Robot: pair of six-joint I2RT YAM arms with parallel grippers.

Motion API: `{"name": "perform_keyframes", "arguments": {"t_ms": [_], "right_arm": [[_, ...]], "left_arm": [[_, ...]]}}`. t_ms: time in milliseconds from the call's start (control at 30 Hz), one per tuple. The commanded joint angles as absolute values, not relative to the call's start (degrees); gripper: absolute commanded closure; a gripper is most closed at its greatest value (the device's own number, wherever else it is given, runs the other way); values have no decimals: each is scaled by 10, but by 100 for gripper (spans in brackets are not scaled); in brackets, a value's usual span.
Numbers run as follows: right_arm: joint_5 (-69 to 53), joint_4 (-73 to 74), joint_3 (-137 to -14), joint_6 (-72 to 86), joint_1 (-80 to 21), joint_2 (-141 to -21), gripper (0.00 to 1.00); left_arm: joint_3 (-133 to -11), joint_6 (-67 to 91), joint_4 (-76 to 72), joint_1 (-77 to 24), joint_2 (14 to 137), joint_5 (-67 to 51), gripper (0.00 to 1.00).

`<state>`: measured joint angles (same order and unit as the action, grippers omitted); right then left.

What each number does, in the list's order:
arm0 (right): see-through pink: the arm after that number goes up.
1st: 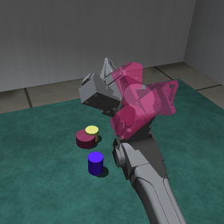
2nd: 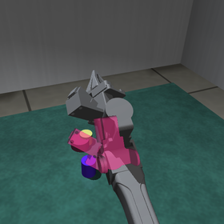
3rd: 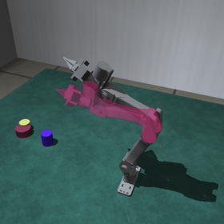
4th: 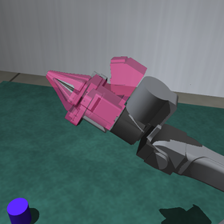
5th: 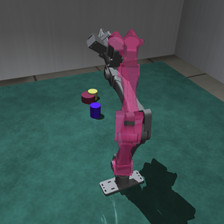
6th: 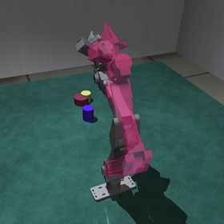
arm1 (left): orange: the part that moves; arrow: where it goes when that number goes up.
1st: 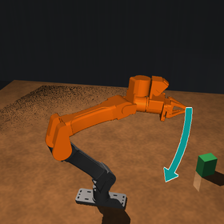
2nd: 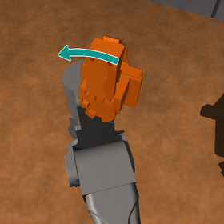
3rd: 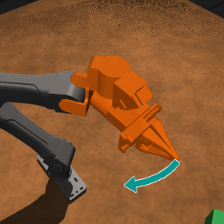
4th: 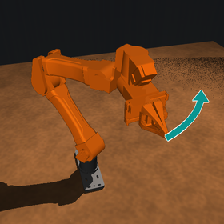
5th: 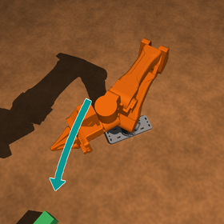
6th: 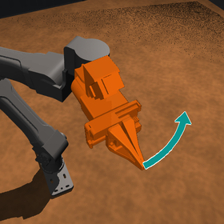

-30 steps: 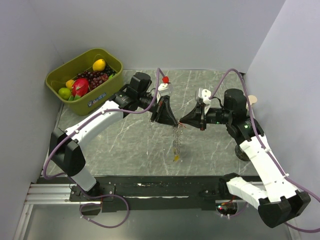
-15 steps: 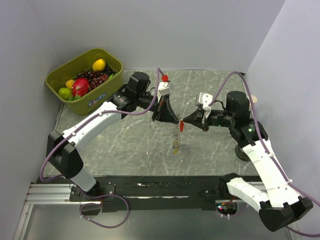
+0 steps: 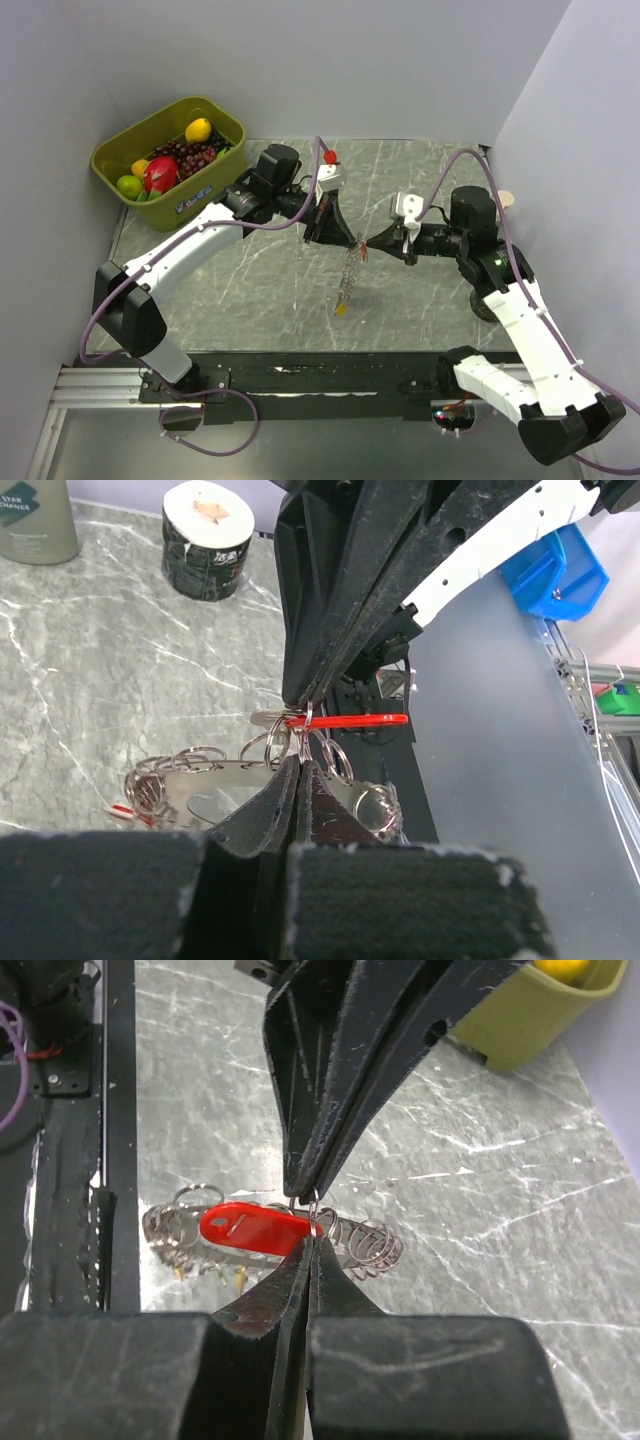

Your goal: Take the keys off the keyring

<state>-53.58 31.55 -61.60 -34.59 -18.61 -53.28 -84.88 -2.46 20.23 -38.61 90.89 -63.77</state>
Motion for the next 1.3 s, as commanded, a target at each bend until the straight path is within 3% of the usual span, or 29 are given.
{"name": "perform_keyframes", "arguments": {"t_ms": [0, 167, 267, 433, 967, 1267], "right_arm": [[-556, 364, -627, -400, -188, -517, 100], [-542, 404, -636, -440, -232, -518, 100], [-519, 408, -639, -447, -246, -522, 87], [-503, 409, -657, -442, -246, -519, 80], [-454, 302, -646, -350, -244, -526, 74], [-511, 278, -642, -307, -244, -549, 70]], "left_arm": [[-875, -33, 212, -381, 877, -642, 99], [-884, -38, 220, -380, 875, -642, 99], [-889, -40, 228, -381, 874, -641, 99], [-889, -50, 234, -381, 865, -635, 99], [-889, -47, 233, -379, 865, -650, 99], [-885, -44, 228, -380, 865, -653, 99]]}}
